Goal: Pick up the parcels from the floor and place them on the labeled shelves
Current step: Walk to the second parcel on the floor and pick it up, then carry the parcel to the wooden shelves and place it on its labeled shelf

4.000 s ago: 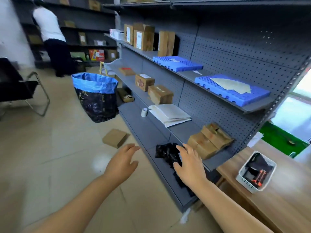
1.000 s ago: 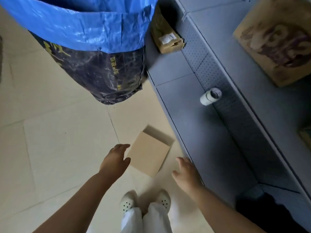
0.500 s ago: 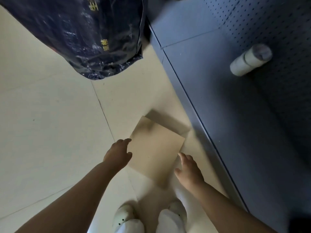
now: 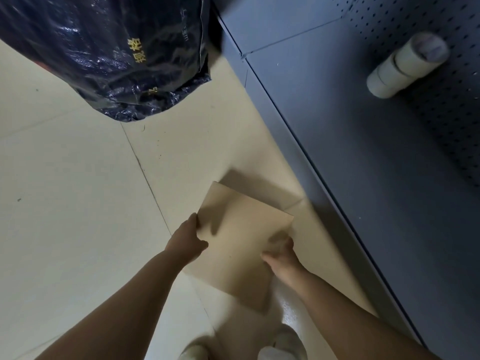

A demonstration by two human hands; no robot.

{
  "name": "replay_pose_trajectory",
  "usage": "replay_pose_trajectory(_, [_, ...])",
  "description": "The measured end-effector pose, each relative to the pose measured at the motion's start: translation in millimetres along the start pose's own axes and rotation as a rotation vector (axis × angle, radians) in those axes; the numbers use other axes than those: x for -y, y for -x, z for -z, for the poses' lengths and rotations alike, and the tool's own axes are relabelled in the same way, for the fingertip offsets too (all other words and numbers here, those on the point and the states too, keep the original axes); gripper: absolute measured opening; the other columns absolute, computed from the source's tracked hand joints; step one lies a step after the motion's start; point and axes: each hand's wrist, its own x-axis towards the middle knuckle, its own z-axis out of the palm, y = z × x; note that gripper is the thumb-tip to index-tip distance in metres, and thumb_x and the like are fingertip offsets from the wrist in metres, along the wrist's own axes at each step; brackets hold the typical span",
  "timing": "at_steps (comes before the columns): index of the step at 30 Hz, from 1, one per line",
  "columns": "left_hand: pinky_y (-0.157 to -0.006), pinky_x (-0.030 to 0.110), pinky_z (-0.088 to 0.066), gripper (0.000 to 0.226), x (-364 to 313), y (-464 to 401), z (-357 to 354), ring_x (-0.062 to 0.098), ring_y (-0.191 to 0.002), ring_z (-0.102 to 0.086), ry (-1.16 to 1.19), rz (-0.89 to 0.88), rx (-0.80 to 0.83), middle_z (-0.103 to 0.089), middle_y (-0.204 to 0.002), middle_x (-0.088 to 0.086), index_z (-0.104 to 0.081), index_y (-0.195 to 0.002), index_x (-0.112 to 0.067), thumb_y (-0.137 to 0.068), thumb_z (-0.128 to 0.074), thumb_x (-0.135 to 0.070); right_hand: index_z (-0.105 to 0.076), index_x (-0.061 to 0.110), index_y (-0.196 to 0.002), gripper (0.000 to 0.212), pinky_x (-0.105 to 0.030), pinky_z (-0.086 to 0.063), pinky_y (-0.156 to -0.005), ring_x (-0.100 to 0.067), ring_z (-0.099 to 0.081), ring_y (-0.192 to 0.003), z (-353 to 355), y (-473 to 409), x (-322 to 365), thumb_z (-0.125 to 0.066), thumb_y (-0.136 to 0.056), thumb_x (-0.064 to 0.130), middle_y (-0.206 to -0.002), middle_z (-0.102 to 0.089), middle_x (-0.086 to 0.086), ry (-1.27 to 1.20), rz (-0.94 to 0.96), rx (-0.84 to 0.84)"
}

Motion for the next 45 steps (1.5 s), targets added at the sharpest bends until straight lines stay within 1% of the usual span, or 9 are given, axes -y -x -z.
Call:
replay_pose_trajectory(4, [-0.076,0.043,-0.049,0.040,4,19,7,0.030,-0.089,-0.055,0.048,0.014,-0.029,-0.056,-0.106,0.006,-0.042,-0.108,-0.013,-0.072,-0.058,-0.010,-0.020,0.009,-0.136,0.074,-0.033,-0.041,-0.085,-0.024,-0.051,-0.102,4,20,9,-0.056,-0.074,0.022,-0.118,-0.041,-0.004,-0.023,-0.028,0.012])
replay_pose_trajectory(8, [-0.087,0.043,-0.047,0.064,-4,57,31,0.031,-0.108,-0.051,0.088,0.047,-0.049,-0.050,-0.127,0.008,-0.032,-0.133,-0.018,-0.074,-0.057,-0.014,-0.011,0.029,-0.105,0.046,-0.026,-0.034,-0.060,-0.014,-0.043,-0.072,20,64,32,-0.046,-0.083,0.009,-0.110,-0.025,0.001,-0.033,-0.001,0.023])
replay_pose_trajectory(14, [-0.090,0.036,-0.042,0.072,-46,130,101,0.029,-0.120,-0.045,0.171,0.039,-0.107,-0.042,-0.139,0.007,-0.022,-0.143,-0.023,-0.080,-0.055,-0.016,-0.021,0.012,-0.139,0.065,-0.028,-0.039,-0.088,-0.027,-0.045,-0.123,53,152,80,-0.041,-0.078,0.004,-0.147,-0.035,-0.007,-0.105,0.070,-0.015])
replay_pose_trajectory(17, [-0.083,0.035,-0.044,0.070,-74,171,142,0.027,-0.115,-0.047,0.240,0.013,-0.126,-0.044,-0.136,0.007,-0.024,-0.142,-0.025,-0.080,-0.054,-0.016,-0.027,0.015,-0.136,0.068,-0.038,-0.046,-0.095,-0.026,-0.051,-0.117,75,203,106,-0.042,-0.070,0.013,-0.138,-0.045,-0.007,-0.152,0.119,-0.027])
replay_pose_trajectory(26, [-0.084,0.035,-0.043,0.070,-165,312,270,0.025,-0.116,-0.045,0.320,-0.063,-0.267,-0.039,-0.142,0.008,-0.020,-0.145,-0.021,-0.083,-0.052,-0.013,-0.043,0.013,-0.096,0.024,-0.026,-0.036,-0.062,-0.007,-0.047,-0.076,163,384,207,-0.046,-0.080,-0.005,-0.092,-0.048,0.008,-0.312,0.331,-0.054])
replay_pose_trajectory(33, [-0.099,0.043,-0.043,0.074,-217,434,366,0.029,-0.120,-0.048,0.428,-0.168,-0.407,-0.048,-0.135,0.010,-0.032,-0.141,-0.017,-0.076,-0.066,-0.030,-0.050,0.043,-0.099,0.039,-0.043,-0.050,-0.091,-0.020,-0.060,-0.100,210,525,276,-0.055,-0.077,0.011,-0.104,-0.059,0.013,-0.444,0.448,0.040])
replay_pose_trajectory(37, [-0.087,0.047,-0.049,0.073,-231,486,410,0.032,-0.101,-0.054,0.512,-0.232,-0.484,-0.053,-0.105,0.009,-0.046,-0.122,-0.022,-0.056,-0.064,-0.044,-0.050,0.040,-0.104,0.043,-0.039,-0.050,-0.085,-0.018,-0.061,-0.096,238,601,310,-0.051,-0.084,0.003,-0.099,-0.057,0.020,-0.442,0.561,0.039])
replay_pose_trajectory(40, [-0.089,0.047,-0.048,0.085,-242,526,436,0.034,-0.100,-0.053,0.559,-0.292,-0.539,-0.052,-0.106,0.015,-0.042,-0.127,-0.021,-0.050,-0.059,-0.052,-0.043,0.033,-0.111,0.039,-0.039,-0.049,-0.090,-0.003,-0.057,-0.086,255,647,328,-0.051,-0.088,0.003,-0.098,-0.053,0.023,-0.456,0.636,0.013])
replay_pose_trajectory(45, [-0.101,0.044,-0.041,0.086,-257,591,464,0.022,-0.112,-0.048,0.617,-0.364,-0.558,-0.044,-0.122,0.003,-0.024,-0.141,-0.041,-0.062,-0.058,-0.047,-0.018,0.031,-0.149,0.077,-0.042,-0.046,-0.099,-0.015,-0.053,-0.112,275,710,343,-0.058,-0.086,0.014,-0.133,-0.045,0.008,-0.456,0.681,-0.012])
